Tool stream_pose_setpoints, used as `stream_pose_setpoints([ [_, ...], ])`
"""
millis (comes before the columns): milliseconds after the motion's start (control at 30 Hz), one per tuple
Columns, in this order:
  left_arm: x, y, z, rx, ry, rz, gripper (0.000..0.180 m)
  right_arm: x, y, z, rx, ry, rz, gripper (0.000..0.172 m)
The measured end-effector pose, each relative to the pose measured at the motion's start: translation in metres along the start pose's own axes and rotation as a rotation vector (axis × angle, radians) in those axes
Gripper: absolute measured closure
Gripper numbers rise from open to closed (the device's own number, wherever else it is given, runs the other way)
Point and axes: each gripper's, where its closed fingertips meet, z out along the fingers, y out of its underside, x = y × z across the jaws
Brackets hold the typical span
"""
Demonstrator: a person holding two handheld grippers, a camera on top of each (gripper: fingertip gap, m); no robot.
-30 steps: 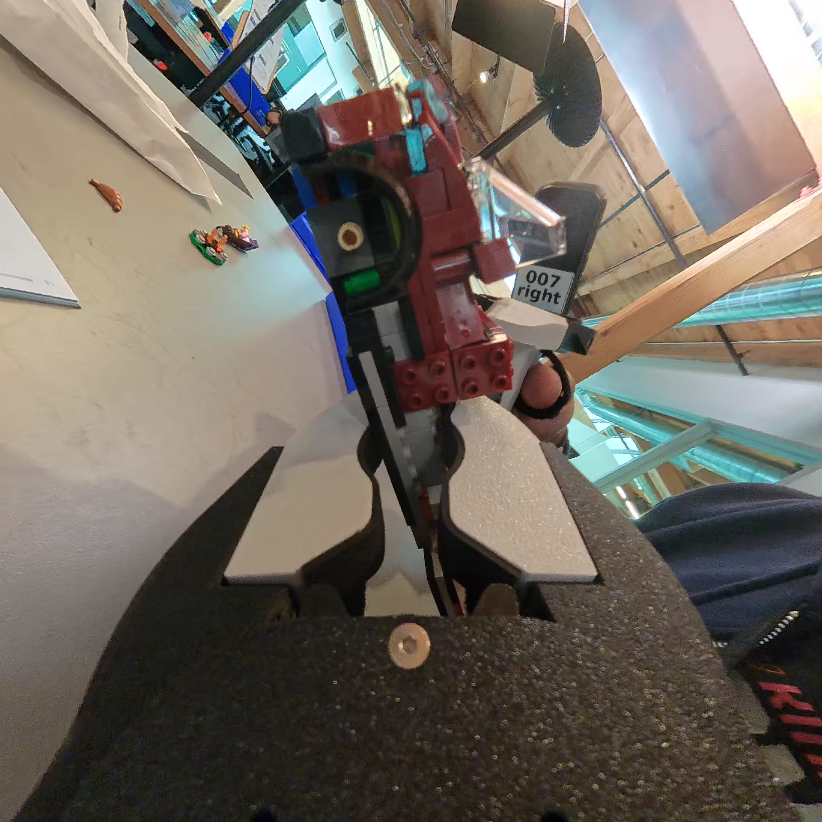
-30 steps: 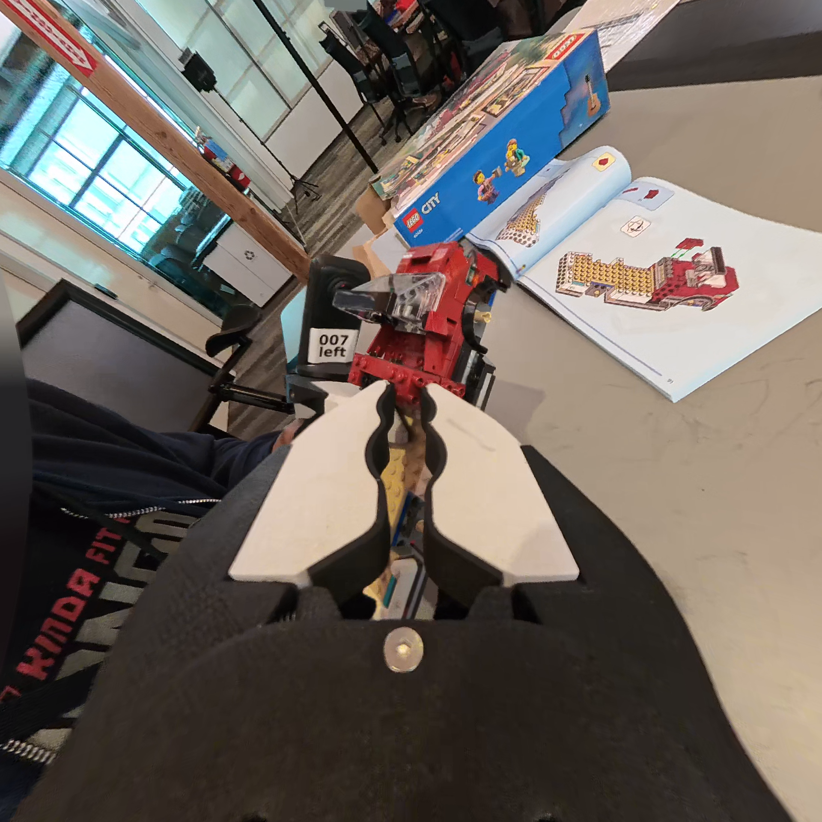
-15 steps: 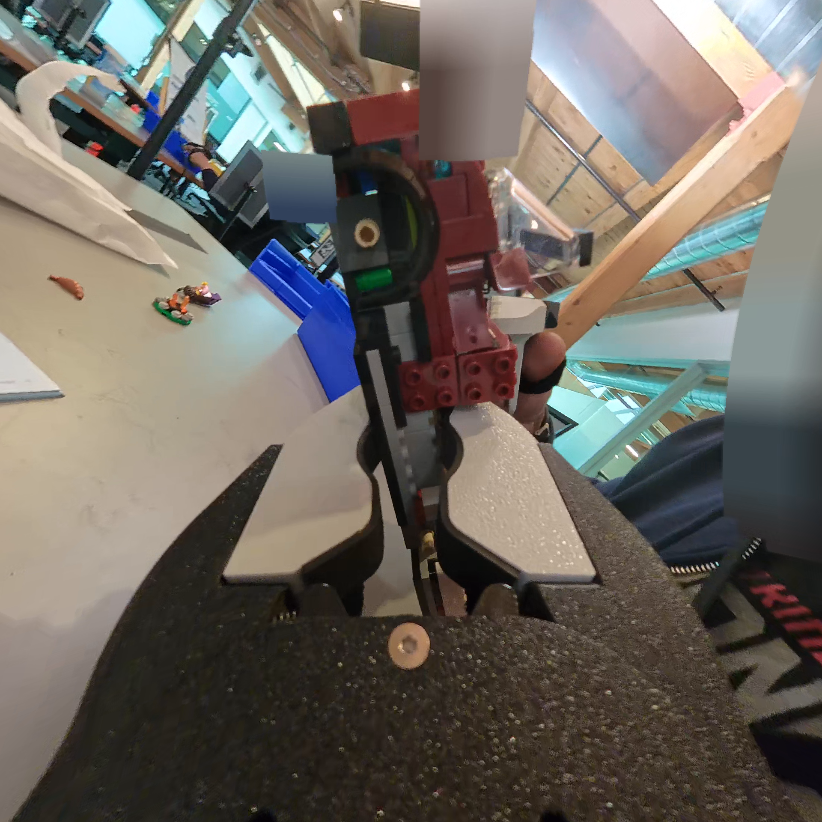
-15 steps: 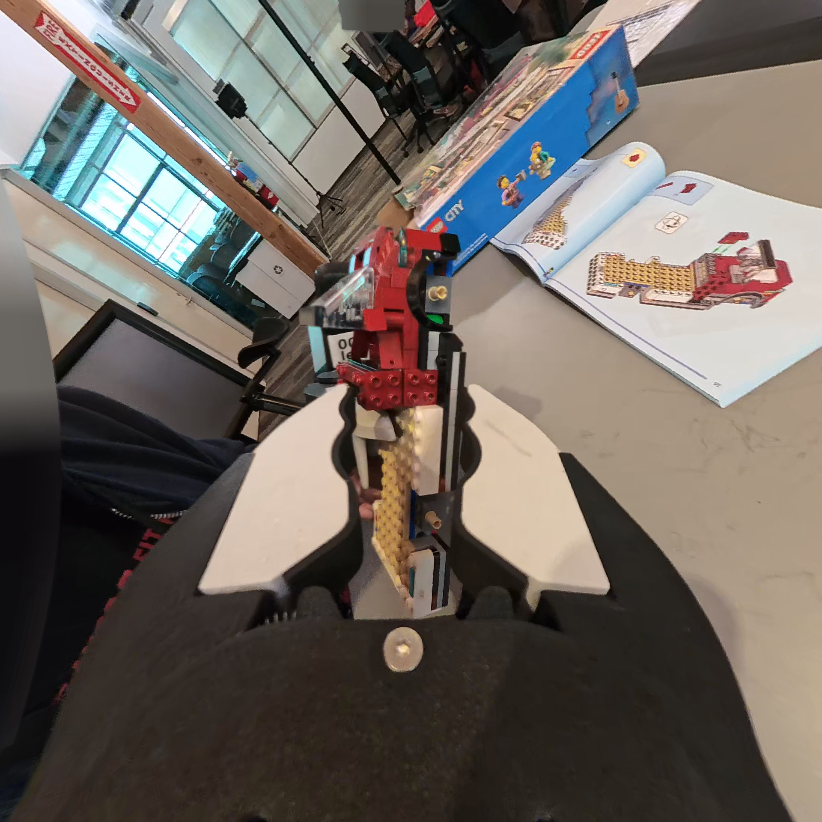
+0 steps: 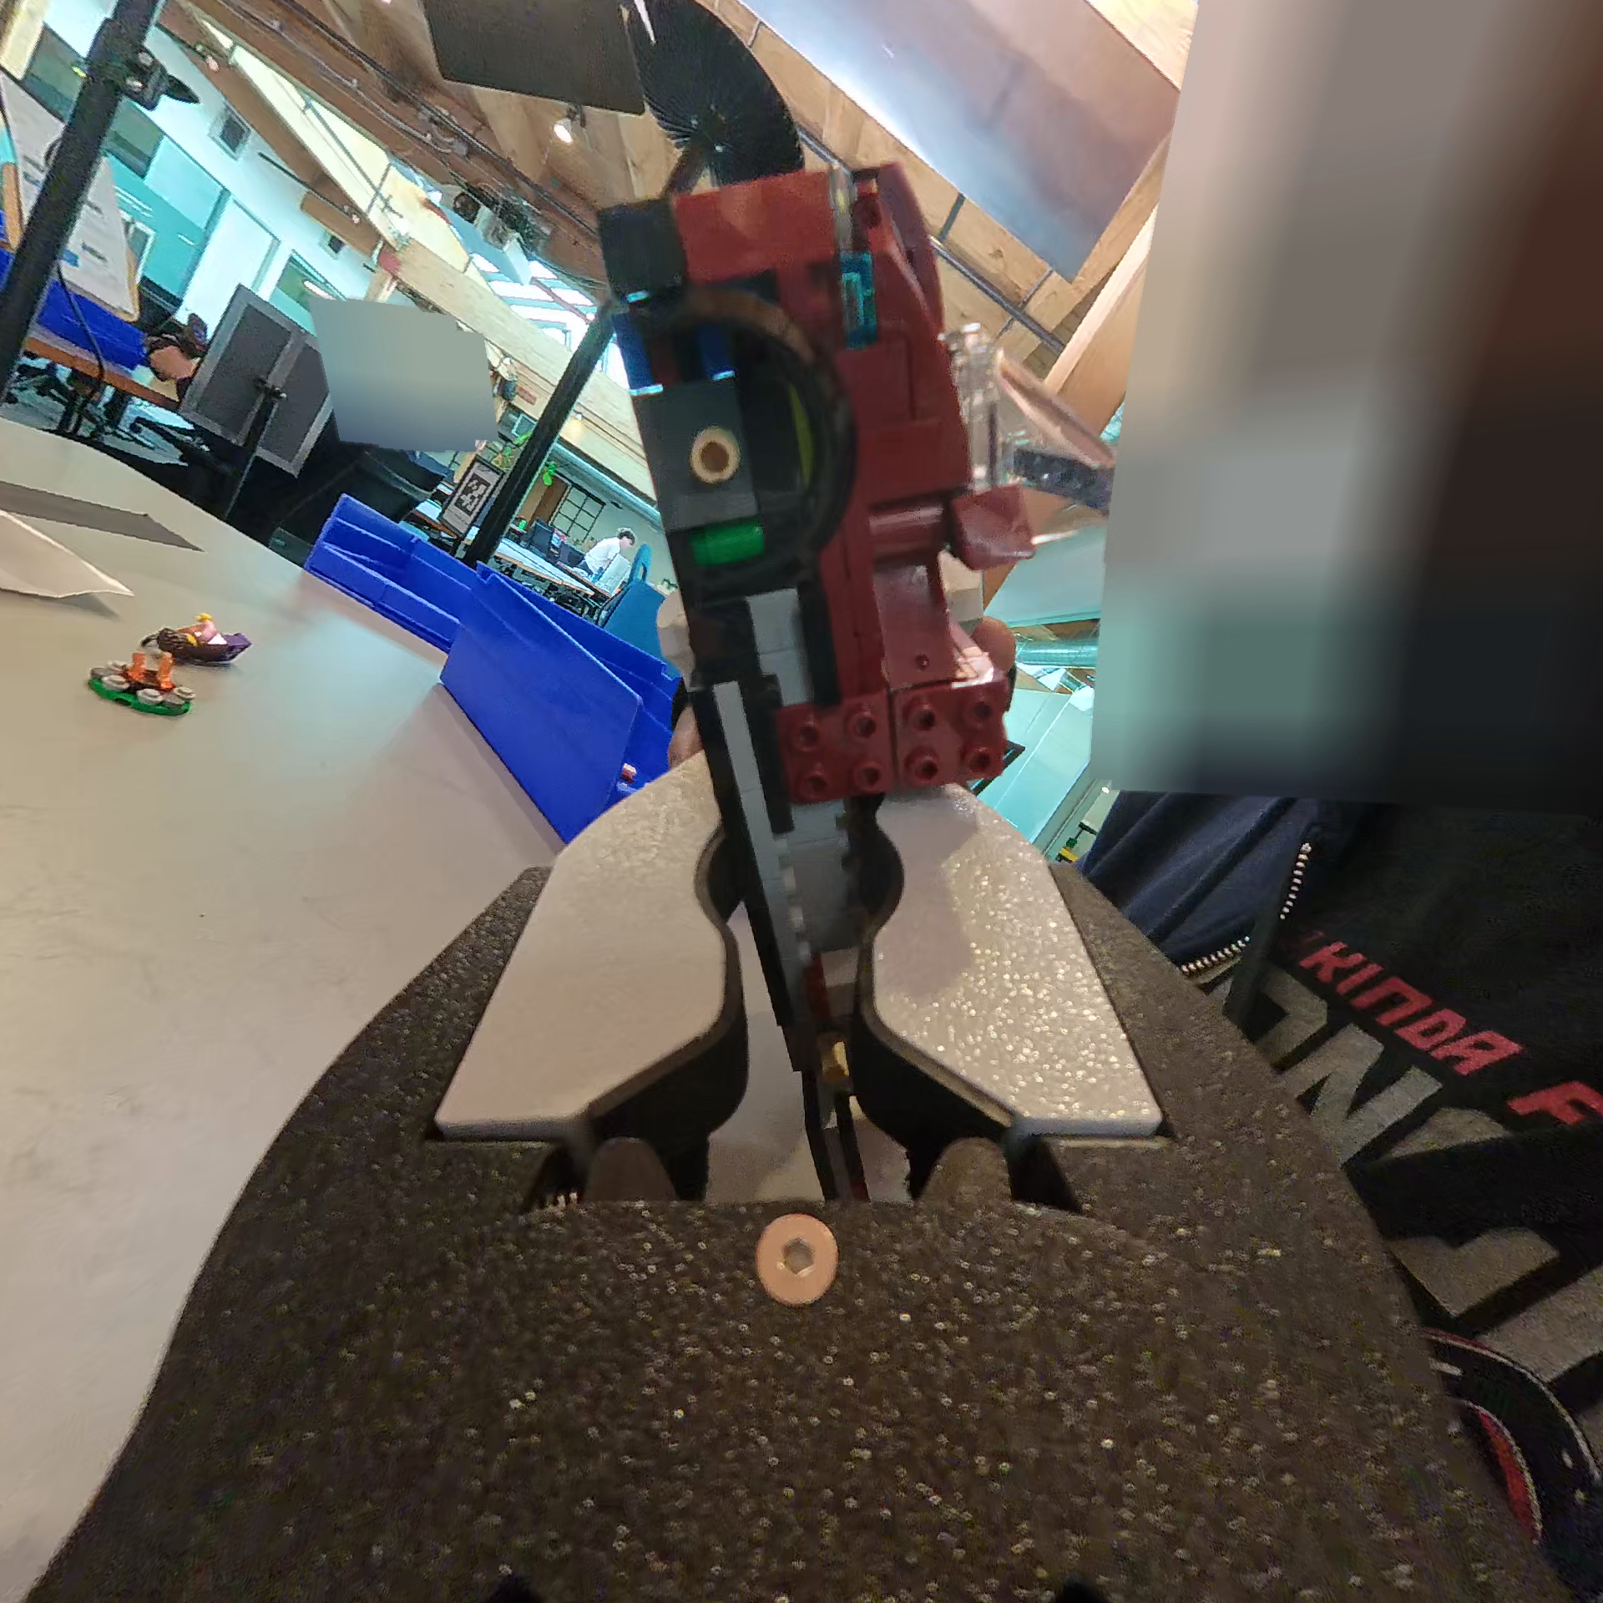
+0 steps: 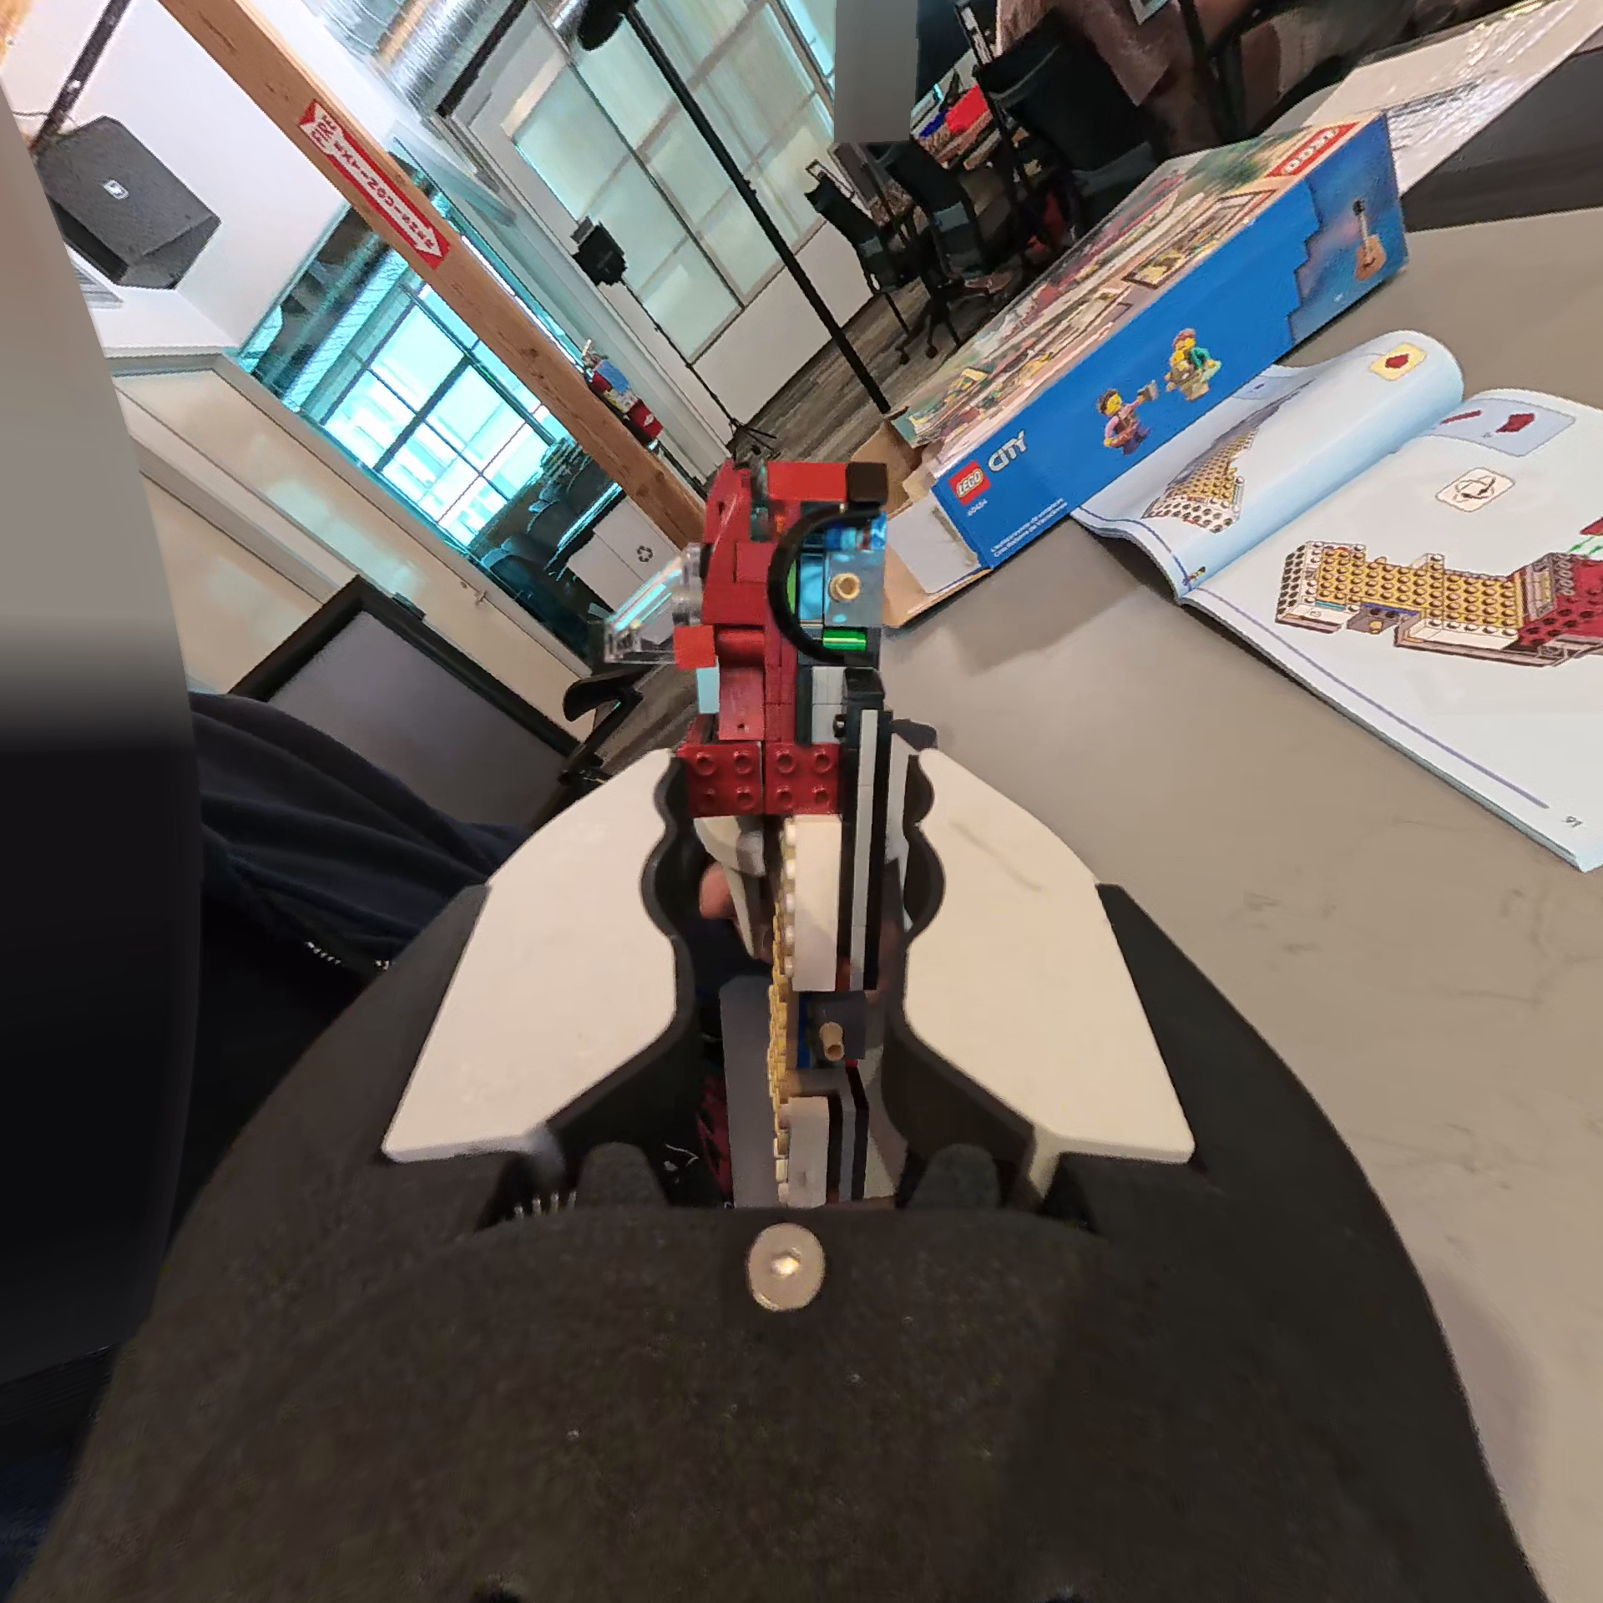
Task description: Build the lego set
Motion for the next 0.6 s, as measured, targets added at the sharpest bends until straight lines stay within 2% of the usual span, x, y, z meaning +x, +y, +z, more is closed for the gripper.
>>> stream_pose_setpoints([
  [600,0.0011,0.0063,0.0041,-0.028,-0.018,0.057,0.157,-0.0020,0.0034,-0.0060,0.028,-0.037,-0.045,0.128],
])
